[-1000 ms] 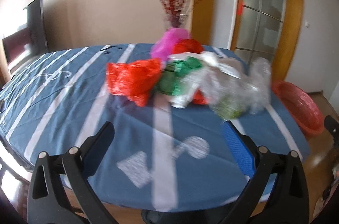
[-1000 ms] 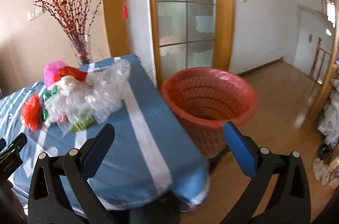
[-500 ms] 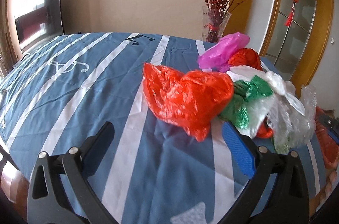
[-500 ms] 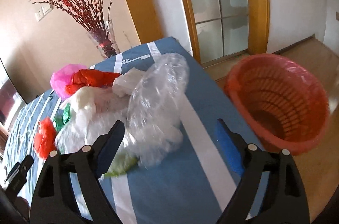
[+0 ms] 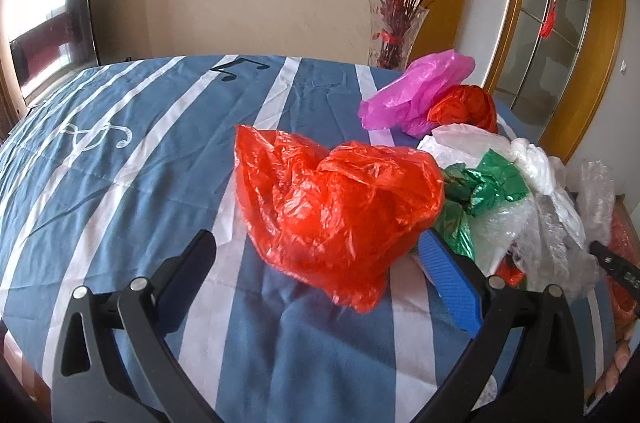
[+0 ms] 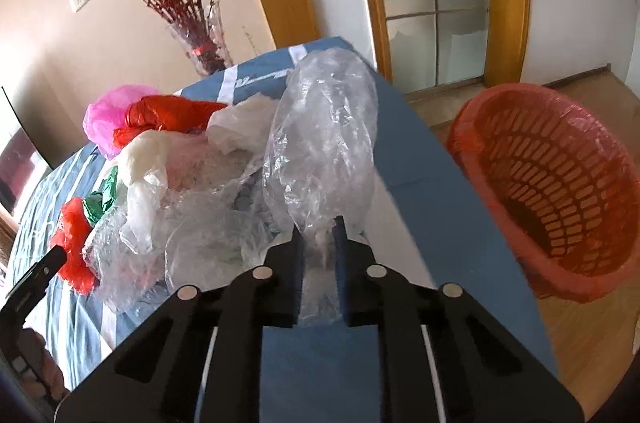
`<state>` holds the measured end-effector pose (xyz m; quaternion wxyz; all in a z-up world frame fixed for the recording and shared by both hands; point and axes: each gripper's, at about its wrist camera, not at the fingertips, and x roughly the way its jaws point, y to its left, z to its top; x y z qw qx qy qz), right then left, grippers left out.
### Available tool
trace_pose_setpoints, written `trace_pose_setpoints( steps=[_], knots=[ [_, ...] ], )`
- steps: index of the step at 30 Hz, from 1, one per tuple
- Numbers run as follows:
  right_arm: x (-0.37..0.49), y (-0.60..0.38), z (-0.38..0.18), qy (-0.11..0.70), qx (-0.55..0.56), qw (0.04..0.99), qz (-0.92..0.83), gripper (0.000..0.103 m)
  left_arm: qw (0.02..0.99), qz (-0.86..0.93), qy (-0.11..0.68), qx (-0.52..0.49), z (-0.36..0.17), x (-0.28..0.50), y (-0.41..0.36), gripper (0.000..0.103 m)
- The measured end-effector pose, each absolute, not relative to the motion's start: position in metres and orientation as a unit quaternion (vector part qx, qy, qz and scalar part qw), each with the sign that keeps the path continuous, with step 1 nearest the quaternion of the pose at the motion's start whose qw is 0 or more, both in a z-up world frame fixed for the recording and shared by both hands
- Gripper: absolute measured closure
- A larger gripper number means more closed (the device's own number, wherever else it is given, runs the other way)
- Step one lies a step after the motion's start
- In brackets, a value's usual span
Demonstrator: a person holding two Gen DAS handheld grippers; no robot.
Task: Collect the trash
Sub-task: 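Grasp the red bag with the left tool while the right tool grasps a clear bag, then carry both bags over the orange basket and open both tools to drop them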
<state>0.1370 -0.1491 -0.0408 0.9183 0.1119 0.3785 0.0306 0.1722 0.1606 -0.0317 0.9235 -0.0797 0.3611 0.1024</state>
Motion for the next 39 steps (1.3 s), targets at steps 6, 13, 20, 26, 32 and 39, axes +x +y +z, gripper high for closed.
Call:
trace_pose_setpoints(
  steps=[6, 13, 20, 26, 32, 39],
  knots=[
    [0.13, -0.165, -0.039, 0.372, 0.111, 0.921, 0.025, 0.091, 0.915, 0.101, 0.382, -0.082, -0.041, 0.187, 0.166, 0.012],
    [0.128, -0.172, -0.039, 0.373, 0.117, 0.92, 0.021, 0.091, 0.907, 0.063, 0.405, -0.094, -0.053, 0.187, 0.169, 0.071],
    [0.123, -0.178, -0.035, 0.367, 0.113, 0.923, 0.017, 0.091, 0.916, 0.039, 0.387, -0.095, -0.043, 0.171, 0.17, 0.088],
    [0.117, -0.189, -0.025, 0.351, 0.115, 0.929, 0.009, 0.091, 0.927, 0.024, 0.361, -0.096, -0.017, 0.161, 0.164, 0.089],
    [0.109, -0.205, -0.015, 0.332, 0.113, 0.937, -0.008, 0.091, 0.935, -0.018, 0.338, -0.103, 0.011, 0.15, 0.135, 0.089],
    [0.098, -0.234, -0.009, 0.31, 0.107, 0.944, -0.046, 0.091, 0.938, -0.098, 0.32, -0.091, 0.038, 0.149, 0.065, 0.089]
  ],
)
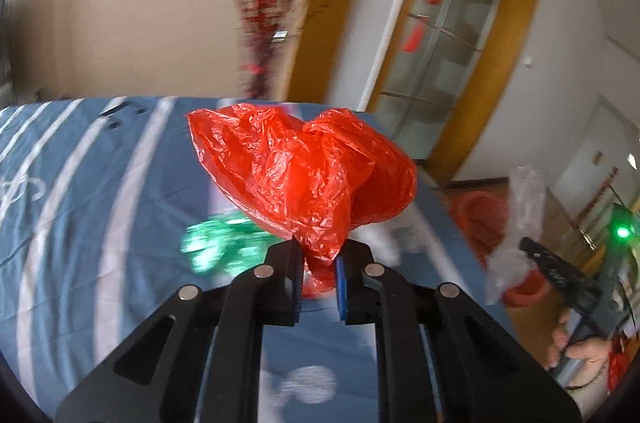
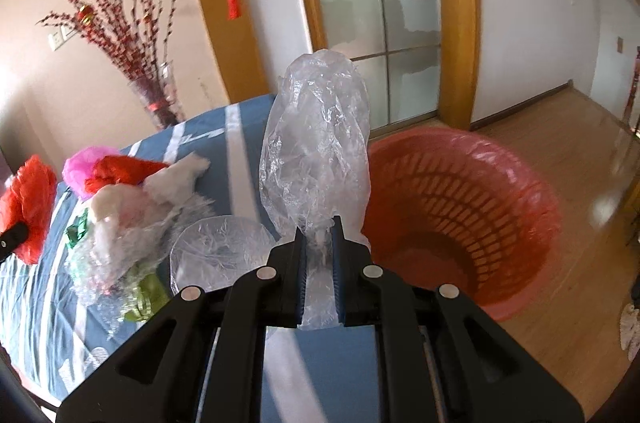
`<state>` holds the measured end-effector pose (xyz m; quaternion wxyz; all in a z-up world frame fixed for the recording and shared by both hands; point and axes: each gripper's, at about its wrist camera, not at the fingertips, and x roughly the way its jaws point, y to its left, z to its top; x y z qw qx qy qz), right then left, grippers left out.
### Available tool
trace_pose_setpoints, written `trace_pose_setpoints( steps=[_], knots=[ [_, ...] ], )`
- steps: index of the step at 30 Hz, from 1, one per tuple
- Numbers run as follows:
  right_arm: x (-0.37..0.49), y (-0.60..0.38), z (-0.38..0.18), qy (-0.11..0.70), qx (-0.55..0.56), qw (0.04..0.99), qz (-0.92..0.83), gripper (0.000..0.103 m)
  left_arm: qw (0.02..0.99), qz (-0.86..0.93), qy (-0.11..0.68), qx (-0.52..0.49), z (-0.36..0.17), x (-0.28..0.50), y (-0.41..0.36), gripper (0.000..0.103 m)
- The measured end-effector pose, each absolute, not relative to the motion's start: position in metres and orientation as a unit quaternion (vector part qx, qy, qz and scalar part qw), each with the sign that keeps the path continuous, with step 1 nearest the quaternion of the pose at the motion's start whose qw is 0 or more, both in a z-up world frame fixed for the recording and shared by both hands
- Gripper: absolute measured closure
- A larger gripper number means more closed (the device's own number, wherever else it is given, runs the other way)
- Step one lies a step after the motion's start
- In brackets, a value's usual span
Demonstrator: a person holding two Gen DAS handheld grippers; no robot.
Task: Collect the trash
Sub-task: 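Carry both bags over the orange basket and open both tools to drop them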
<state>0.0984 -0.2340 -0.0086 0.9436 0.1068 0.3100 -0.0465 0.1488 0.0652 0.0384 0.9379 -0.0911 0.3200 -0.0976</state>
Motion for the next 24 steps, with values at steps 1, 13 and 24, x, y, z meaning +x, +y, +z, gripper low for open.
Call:
trace_pose_setpoints(
  steps=[1, 13, 24],
  knots=[
    [0.098, -0.237, -0.008, 0.308, 0.107, 0.944, -0.051, 0.091, 0.937, -0.109, 0.319, -0.088, 0.04, 0.149, 0.054, 0.089],
    [0.085, -0.317, -0.006, 0.289, 0.128, 0.94, -0.128, 0.091, 0.901, -0.235, 0.359, -0.065, 0.024, 0.185, -0.094, 0.089],
    [0.086, -0.363, -0.017, 0.287, 0.152, 0.933, -0.153, 0.091, 0.871, -0.285, 0.397, -0.054, -0.009, 0.222, -0.173, 0.089]
  ],
)
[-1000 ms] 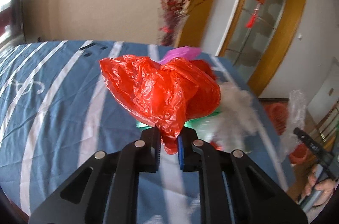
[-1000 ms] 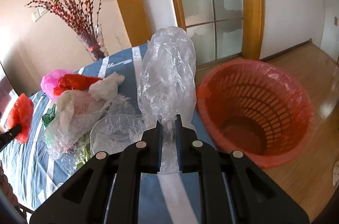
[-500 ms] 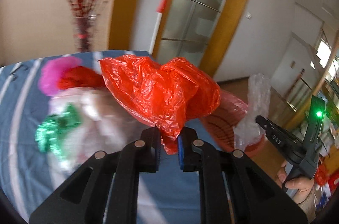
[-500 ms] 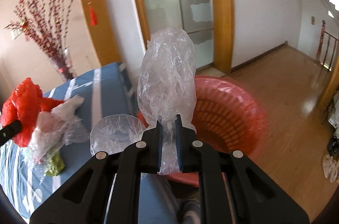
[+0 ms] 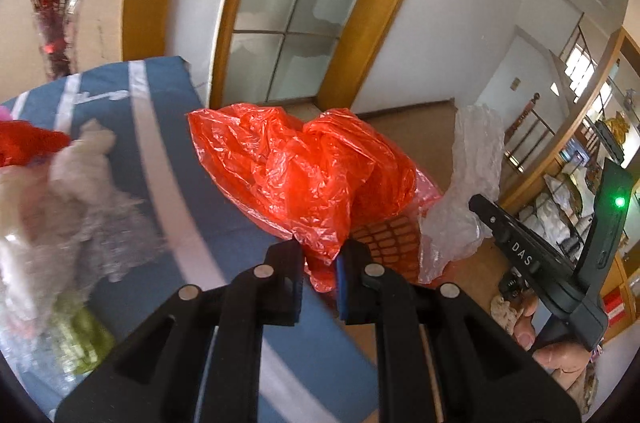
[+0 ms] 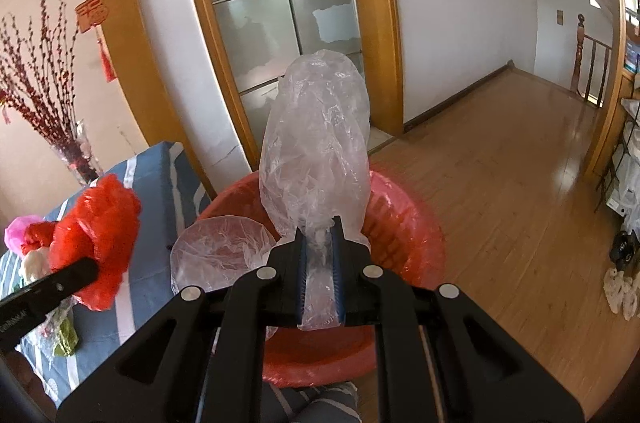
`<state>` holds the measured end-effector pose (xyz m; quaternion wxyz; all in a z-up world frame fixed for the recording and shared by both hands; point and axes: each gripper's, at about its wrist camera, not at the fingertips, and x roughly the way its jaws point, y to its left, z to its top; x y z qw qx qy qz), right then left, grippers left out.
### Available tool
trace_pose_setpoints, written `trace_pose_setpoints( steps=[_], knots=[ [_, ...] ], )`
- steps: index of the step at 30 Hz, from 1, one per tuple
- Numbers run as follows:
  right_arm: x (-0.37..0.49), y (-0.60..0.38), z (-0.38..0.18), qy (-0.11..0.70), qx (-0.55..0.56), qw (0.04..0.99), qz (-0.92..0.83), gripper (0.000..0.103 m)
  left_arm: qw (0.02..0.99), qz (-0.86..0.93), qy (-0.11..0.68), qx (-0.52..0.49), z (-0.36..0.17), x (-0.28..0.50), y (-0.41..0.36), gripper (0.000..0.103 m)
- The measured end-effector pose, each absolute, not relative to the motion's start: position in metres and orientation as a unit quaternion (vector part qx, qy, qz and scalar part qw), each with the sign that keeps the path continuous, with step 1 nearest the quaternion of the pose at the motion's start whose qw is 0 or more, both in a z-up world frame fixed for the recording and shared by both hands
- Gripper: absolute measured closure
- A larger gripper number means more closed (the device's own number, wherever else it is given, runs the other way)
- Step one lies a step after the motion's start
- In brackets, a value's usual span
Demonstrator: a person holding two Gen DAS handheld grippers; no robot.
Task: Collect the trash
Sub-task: 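Carry both bags over the orange basket and open both tools to drop them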
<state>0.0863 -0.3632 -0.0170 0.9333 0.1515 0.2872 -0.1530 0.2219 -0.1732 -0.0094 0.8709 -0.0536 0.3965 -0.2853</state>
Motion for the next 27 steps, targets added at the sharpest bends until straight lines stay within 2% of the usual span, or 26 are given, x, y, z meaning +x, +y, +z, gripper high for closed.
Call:
trace_pose_setpoints(
  steps=[12, 14, 16, 18, 23, 27],
  knots=[
    [0.102, -0.389, -0.029, 0.283, 0.18, 0.928, -0.163, 0.089, 0.852, -0.304, 0.425, -0.03, -0.036, 0.237, -0.234, 0.086],
    [0.104, -0.393, -0.033, 0.285, 0.188, 0.926, -0.163, 0.081, 0.849, -0.301, 0.433, -0.03, -0.042, 0.241, -0.239, 0.082],
    [0.105, -0.396, -0.036, 0.288, 0.193, 0.924, -0.16, 0.076, 0.846, -0.301, 0.439, -0.031, -0.044, 0.242, -0.243, 0.072],
    [0.105, -0.397, -0.04, 0.292, 0.195, 0.923, -0.16, 0.072, 0.844, -0.298, 0.445, -0.031, -0.049, 0.244, -0.244, 0.067],
    [0.097, -0.398, -0.044, 0.29, 0.198, 0.921, -0.166, 0.051, 0.848, -0.283, 0.447, -0.029, -0.055, 0.243, -0.23, 0.058],
    [0.093, -0.4, -0.042, 0.288, 0.192, 0.921, -0.177, 0.045, 0.859, -0.268, 0.436, -0.022, -0.051, 0.235, -0.216, 0.048]
  ],
)
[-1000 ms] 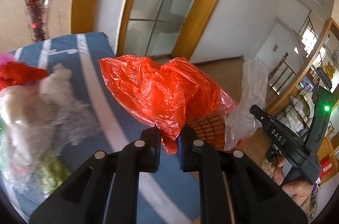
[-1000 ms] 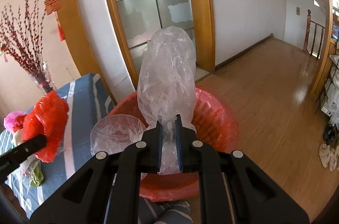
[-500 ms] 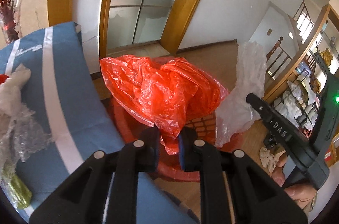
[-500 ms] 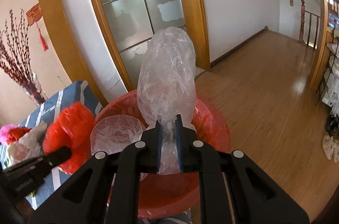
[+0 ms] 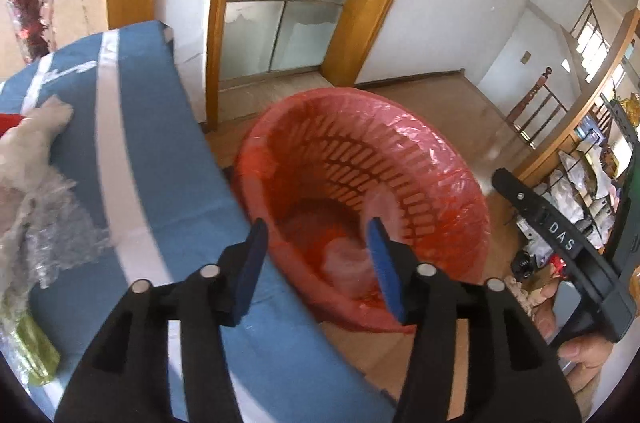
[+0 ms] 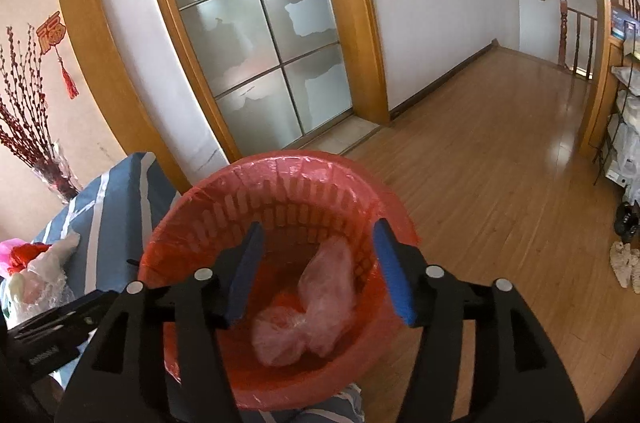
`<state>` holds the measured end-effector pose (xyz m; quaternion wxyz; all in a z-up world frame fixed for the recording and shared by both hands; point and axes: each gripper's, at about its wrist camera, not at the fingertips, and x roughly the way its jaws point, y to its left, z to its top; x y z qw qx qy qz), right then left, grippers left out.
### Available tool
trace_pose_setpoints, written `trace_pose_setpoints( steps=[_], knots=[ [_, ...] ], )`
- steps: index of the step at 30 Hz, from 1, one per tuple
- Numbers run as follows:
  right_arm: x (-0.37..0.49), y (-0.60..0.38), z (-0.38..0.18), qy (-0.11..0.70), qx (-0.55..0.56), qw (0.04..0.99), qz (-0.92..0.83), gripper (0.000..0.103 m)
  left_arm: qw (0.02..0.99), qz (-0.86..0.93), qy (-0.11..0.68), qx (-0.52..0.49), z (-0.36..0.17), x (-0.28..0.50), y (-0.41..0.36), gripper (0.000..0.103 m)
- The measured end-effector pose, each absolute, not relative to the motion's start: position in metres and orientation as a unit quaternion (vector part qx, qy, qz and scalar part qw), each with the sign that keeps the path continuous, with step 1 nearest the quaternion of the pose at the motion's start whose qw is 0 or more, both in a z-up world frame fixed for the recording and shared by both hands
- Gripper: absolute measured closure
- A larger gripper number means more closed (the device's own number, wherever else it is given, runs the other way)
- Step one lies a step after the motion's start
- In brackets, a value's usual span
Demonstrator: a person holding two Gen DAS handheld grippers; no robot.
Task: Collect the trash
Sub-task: 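Carry both bags over the orange basket and open both tools to drop them, then return the left tool to the pile and grasp the green bag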
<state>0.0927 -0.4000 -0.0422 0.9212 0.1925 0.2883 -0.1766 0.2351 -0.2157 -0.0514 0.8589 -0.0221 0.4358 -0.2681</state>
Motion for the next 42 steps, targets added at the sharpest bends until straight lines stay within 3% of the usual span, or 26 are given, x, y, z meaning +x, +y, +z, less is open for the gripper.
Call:
trace_pose_setpoints(
  steps=[4, 19, 28, 35, 42],
  knots=[
    [0.085, -0.399, -0.043, 0.288, 0.185, 0.921, -0.185, 0.036, 0.871, -0.252, 0.422, -0.005, -0.05, 0.221, -0.198, 0.042],
    [0.071, -0.359, -0.04, 0.297, 0.154, 0.931, -0.144, 0.036, 0.922, -0.179, 0.344, 0.018, -0.012, 0.169, -0.108, 0.033],
    [0.073, -0.328, -0.037, 0.308, 0.139, 0.934, -0.113, 0.036, 0.945, -0.081, 0.318, -0.011, 0.005, 0.159, -0.004, 0.028],
    [0.08, -0.304, -0.037, 0.318, 0.122, 0.935, -0.096, 0.036, 0.942, 0.001, 0.334, -0.044, -0.005, 0.181, 0.074, 0.027],
    [0.084, -0.283, -0.039, 0.329, 0.103, 0.935, -0.086, 0.036, 0.932, -0.01, 0.357, -0.067, -0.023, 0.207, 0.1, 0.027]
  ],
)
